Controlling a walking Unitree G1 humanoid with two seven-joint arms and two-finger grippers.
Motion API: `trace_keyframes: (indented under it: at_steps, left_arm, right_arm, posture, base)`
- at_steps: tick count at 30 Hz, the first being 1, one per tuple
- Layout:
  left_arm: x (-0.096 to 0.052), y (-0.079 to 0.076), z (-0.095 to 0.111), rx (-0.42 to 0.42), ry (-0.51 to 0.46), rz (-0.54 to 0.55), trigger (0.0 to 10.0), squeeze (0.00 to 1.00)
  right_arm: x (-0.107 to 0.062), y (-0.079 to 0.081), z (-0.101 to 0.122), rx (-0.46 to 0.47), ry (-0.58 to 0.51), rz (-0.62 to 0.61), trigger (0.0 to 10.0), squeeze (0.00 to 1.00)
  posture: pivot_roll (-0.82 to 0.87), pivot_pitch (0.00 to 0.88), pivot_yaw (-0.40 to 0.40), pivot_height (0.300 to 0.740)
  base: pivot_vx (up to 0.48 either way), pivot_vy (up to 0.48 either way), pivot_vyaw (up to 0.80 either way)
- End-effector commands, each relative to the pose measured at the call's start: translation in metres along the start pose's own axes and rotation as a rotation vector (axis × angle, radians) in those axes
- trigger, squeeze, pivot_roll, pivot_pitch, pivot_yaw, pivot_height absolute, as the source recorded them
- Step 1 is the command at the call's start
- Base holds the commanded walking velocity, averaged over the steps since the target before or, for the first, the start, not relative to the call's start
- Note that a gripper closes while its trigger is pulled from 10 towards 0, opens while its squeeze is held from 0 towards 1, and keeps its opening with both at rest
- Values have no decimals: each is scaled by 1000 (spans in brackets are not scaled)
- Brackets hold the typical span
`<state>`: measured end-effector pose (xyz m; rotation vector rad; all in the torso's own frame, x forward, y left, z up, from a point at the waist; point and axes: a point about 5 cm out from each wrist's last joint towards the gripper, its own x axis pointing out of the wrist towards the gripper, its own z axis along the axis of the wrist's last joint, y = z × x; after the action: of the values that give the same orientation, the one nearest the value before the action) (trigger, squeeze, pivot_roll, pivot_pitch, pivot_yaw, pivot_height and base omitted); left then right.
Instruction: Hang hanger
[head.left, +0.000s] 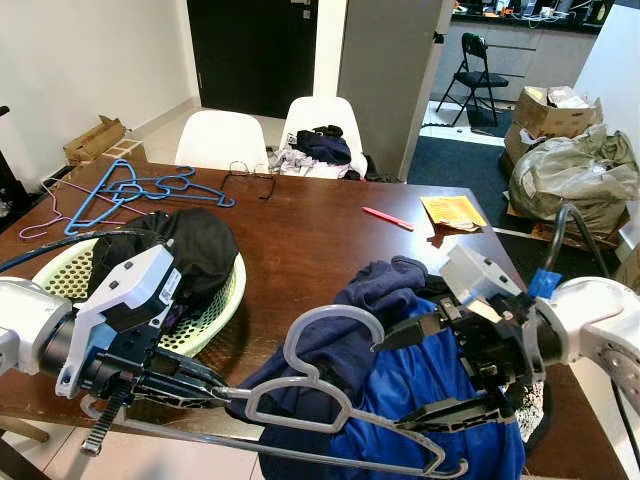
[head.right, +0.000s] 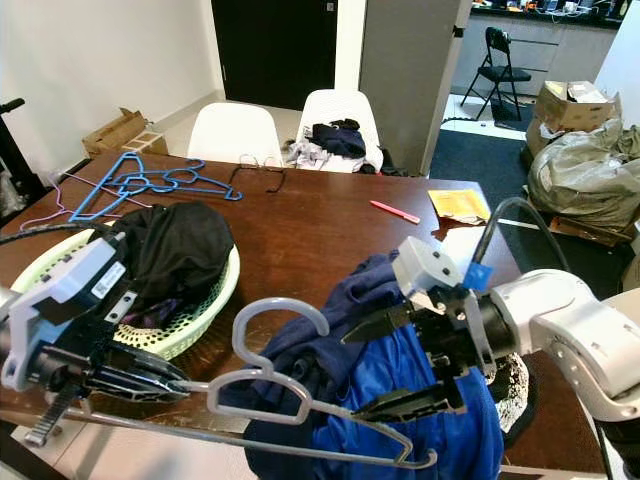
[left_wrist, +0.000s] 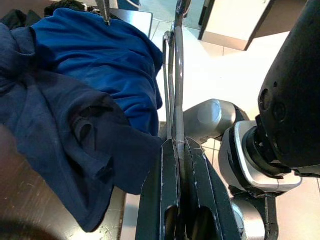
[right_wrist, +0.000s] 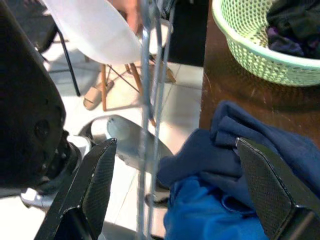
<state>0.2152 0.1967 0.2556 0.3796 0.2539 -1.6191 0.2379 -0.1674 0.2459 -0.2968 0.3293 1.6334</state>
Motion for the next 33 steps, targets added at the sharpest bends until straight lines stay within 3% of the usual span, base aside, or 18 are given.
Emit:
trace_keyframes:
  at_steps: [1,4,7,19,20,21,22,23,33]
  left_arm:
    - [-4,0,2,13,26,20,10000,0]
    - [-3,1,-1,15,35,41,10000,0]
    - [-2,3,-3,17,39,61,10000,0]
    - [0,6,-3,28,20,88,10000,0]
    - [1,6,-3,30,18,88,10000,0]
    - [1,6,-2,34,15,88,10000,0]
    - [2,6,-2,35,15,89,10000,0]
    - [2,7,-2,36,12,90,10000,0]
    - [4,12,-1,58,-8,123,10000,0]
  right_arm:
    - [7,4,6,-7,-27,17,10000,0]
    - [30,10,2,29,-50,42,10000,0]
    - [37,12,0,48,-56,50,10000,0]
    - [49,-7,1,94,-71,-131,10000,0]
    - [51,-7,1,99,-73,-138,6000,0]
    - [55,-5,0,106,-80,-133,667,0]
    - [57,-4,0,109,-84,-126,667,0]
    - [60,-2,0,112,-90,-112,0,0]
    - [72,5,4,144,-128,-87,0,0]
  posture:
    - [61,0,-23,740]
    - [63,0,-22,740]
    - [64,0,-22,740]
    - [59,0,-24,740]
    - [57,0,-23,740]
    - [54,0,-22,740]
    - [54,0,-22,740]
    - [54,0,-22,740]
    - [48,0,-24,740]
  base:
    - [0,0,0]
    - [0,0,0]
    - [0,0,0]
    - [0,0,0]
    - [0,0,0]
    - [0,0,0]
    - [0,0,0]
    - [0,0,0]
    - [0,0,0]
